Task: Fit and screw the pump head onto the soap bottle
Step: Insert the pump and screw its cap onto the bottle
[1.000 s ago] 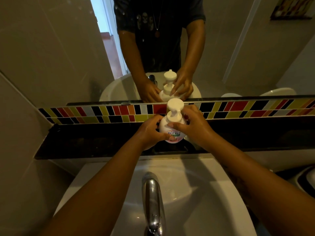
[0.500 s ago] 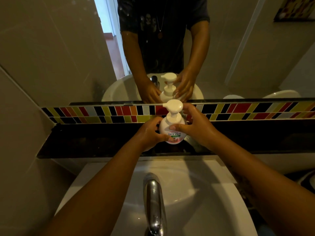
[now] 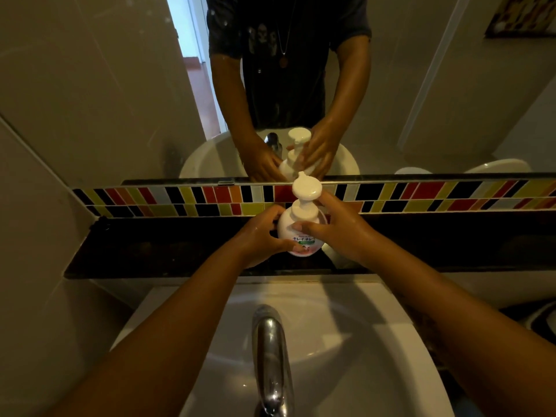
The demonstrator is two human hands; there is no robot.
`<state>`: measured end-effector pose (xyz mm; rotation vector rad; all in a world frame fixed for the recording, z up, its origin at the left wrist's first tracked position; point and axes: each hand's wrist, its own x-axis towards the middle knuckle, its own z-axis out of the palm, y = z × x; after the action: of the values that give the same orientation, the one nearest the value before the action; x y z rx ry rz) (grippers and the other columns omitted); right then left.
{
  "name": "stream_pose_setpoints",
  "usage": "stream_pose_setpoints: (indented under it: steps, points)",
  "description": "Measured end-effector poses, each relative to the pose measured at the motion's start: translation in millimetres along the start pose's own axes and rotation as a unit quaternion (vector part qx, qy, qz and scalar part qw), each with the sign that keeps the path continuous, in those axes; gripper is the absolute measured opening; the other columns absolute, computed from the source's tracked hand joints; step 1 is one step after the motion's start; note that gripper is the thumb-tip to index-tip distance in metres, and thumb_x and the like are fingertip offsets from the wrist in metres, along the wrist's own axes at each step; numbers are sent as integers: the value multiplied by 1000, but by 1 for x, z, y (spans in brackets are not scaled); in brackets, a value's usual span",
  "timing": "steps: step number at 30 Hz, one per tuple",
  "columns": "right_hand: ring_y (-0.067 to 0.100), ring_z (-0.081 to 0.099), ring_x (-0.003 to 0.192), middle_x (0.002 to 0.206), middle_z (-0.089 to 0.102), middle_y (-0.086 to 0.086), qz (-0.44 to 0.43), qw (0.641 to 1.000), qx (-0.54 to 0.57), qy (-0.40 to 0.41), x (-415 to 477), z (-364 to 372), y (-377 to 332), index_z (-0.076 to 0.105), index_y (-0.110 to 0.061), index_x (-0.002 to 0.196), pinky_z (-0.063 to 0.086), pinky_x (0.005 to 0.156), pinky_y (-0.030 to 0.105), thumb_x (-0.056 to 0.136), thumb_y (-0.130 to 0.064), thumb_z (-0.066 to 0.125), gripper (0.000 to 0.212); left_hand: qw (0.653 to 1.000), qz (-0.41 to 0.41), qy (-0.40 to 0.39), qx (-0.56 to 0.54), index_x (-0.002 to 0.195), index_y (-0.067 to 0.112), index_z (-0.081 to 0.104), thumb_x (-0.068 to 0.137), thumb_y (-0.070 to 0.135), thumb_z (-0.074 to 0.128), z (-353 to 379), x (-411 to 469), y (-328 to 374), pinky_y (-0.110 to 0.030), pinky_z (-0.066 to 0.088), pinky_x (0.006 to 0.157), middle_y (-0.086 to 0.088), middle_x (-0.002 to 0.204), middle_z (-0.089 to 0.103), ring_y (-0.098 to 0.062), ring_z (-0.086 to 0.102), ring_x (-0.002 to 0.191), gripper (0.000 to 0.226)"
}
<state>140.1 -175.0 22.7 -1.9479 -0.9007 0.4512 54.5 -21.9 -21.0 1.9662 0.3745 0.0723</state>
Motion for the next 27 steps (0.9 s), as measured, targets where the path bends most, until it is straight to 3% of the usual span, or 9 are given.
stream_pose_setpoints:
  steps: [4, 6, 9, 13, 16, 18, 22, 24, 27]
  points:
    - [24, 50, 122, 135, 51, 6, 32, 999, 21, -11, 2, 0, 3, 43, -20, 134, 47, 93, 38, 78, -23, 71, 63, 1000, 13, -7, 5, 113, 19, 52, 66, 18, 84, -1, -2, 4, -43, 56, 84, -3, 116, 62, -17, 62, 103, 57]
    - [26, 49, 122, 134, 49, 9, 32, 998, -2, 57, 4, 8, 3, 43, -17, 132, 45, 96, 40, 74, -25, 74, 66, 999, 16, 40, 5, 111, 22, 52, 66, 18, 84, 10, -6, 1, -40, 56, 82, -2, 112, 63, -16, 63, 100, 55]
    - [24, 47, 122, 134, 48, 8, 32, 991, -13, 133, 4, 17, 4, 41, -16, 132, 40, 92, 32, 69, -29, 78, 74, 997, 13, 72, -16, 107, 25, 53, 65, 20, 84, 23, -9, -4, -36, 56, 80, 2, 109, 63, -15, 63, 98, 52]
    - [22, 50, 121, 133, 52, 5, 30, 998, 31, 41, 2, 5, 6, 44, -20, 132, 45, 94, 30, 74, -30, 74, 66, 999, 25, 21, 16, 112, 20, 54, 67, 19, 83, 7, -4, -2, -39, 56, 82, -2, 111, 64, -16, 63, 99, 53]
    - [19, 53, 118, 133, 54, 0, 40, 998, 31, -36, 1, -6, 8, 43, -27, 135, 47, 80, 23, 81, -30, 66, 59, 999, 23, -7, 24, 114, 19, 53, 66, 20, 84, -3, -1, 1, -39, 56, 84, -3, 116, 63, -18, 62, 104, 57]
    - [19, 53, 118, 134, 54, -1, 38, 997, 51, -44, -1, -4, 8, 43, -29, 134, 47, 81, 25, 83, -28, 64, 56, 999, 24, 8, 33, 115, 19, 53, 67, 21, 84, -1, -2, -1, -38, 56, 83, -3, 117, 62, -18, 62, 104, 57]
    - [24, 51, 121, 133, 53, 7, 63, 992, 65, 91, 0, 14, 6, 42, -21, 130, 47, 92, 41, 74, -26, 74, 65, 998, 18, 61, 16, 112, 21, 53, 67, 19, 83, 12, -6, -5, -35, 56, 80, -2, 112, 63, -16, 63, 99, 54]
    - [24, 50, 118, 132, 51, 7, 57, 988, 30, 139, 2, 20, 4, 39, -20, 128, 47, 89, 38, 69, -28, 78, 71, 998, 17, 63, 17, 110, 21, 53, 68, 19, 83, 13, -8, -3, -35, 56, 79, -2, 111, 63, -15, 63, 98, 51]
    - [18, 50, 114, 126, 51, 0, 45, 993, 53, 97, 2, 13, 4, 37, -24, 126, 48, 81, 31, 67, -27, 79, 72, 999, 18, 31, 33, 112, 18, 53, 69, 17, 82, 6, -6, 0, -41, 55, 84, -4, 114, 63, -17, 62, 102, 52]
